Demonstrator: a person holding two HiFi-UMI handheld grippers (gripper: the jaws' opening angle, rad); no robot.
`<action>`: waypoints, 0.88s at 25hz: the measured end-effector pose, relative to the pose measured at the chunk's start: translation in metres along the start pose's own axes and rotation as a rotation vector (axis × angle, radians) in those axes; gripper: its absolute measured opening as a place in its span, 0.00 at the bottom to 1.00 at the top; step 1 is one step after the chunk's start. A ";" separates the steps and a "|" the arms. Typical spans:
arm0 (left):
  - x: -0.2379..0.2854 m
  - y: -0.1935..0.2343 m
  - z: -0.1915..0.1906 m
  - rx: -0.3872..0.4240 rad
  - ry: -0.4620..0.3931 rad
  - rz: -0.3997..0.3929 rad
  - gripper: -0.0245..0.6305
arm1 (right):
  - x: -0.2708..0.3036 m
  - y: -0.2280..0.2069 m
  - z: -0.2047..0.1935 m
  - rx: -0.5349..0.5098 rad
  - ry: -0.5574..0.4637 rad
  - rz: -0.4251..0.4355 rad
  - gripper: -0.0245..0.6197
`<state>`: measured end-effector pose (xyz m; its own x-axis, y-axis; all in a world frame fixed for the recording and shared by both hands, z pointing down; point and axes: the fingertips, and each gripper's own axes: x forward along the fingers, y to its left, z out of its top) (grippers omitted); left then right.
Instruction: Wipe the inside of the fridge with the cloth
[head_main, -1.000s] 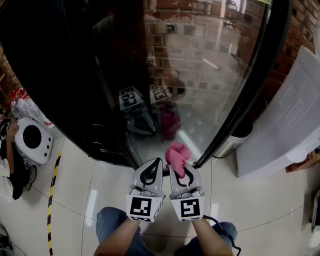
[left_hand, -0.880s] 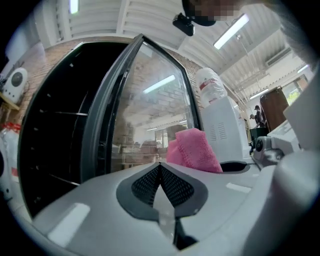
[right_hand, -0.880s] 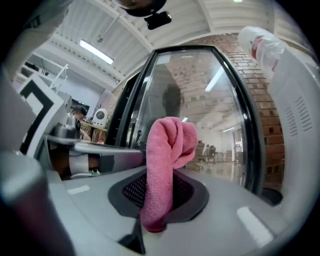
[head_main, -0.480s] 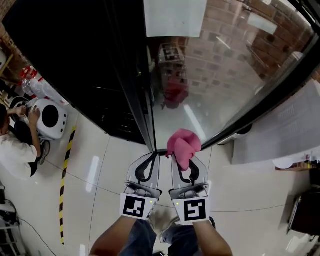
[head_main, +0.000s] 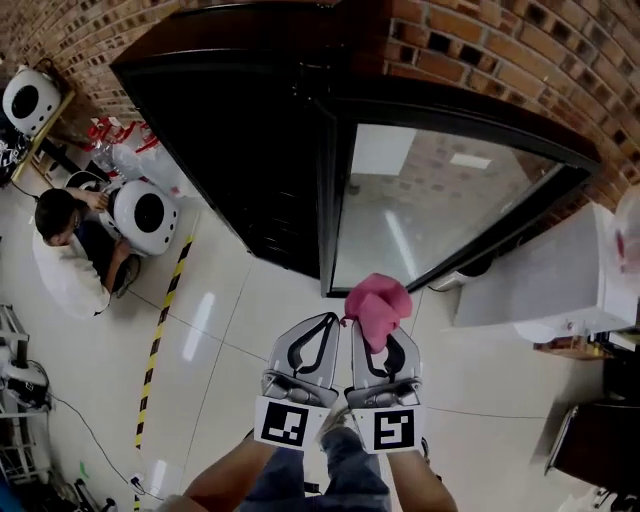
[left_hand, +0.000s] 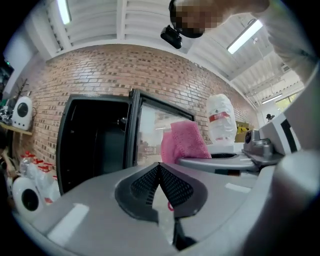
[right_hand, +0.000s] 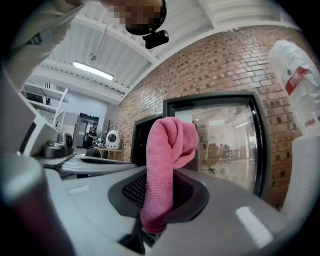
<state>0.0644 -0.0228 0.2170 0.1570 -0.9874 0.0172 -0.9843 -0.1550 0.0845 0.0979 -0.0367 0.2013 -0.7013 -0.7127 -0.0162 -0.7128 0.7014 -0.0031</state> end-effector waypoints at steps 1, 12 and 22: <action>-0.007 -0.007 0.019 -0.002 -0.003 -0.002 0.04 | -0.008 0.002 0.018 -0.001 0.002 0.006 0.13; -0.084 -0.073 0.151 0.027 -0.034 0.022 0.04 | -0.094 0.038 0.154 -0.030 -0.037 0.110 0.13; -0.152 -0.081 0.182 0.028 -0.026 -0.024 0.05 | -0.131 0.094 0.184 -0.056 -0.053 0.091 0.13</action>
<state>0.1055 0.1345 0.0261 0.1785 -0.9839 -0.0103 -0.9823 -0.1788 0.0568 0.1249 0.1243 0.0193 -0.7626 -0.6434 -0.0671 -0.6467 0.7606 0.0564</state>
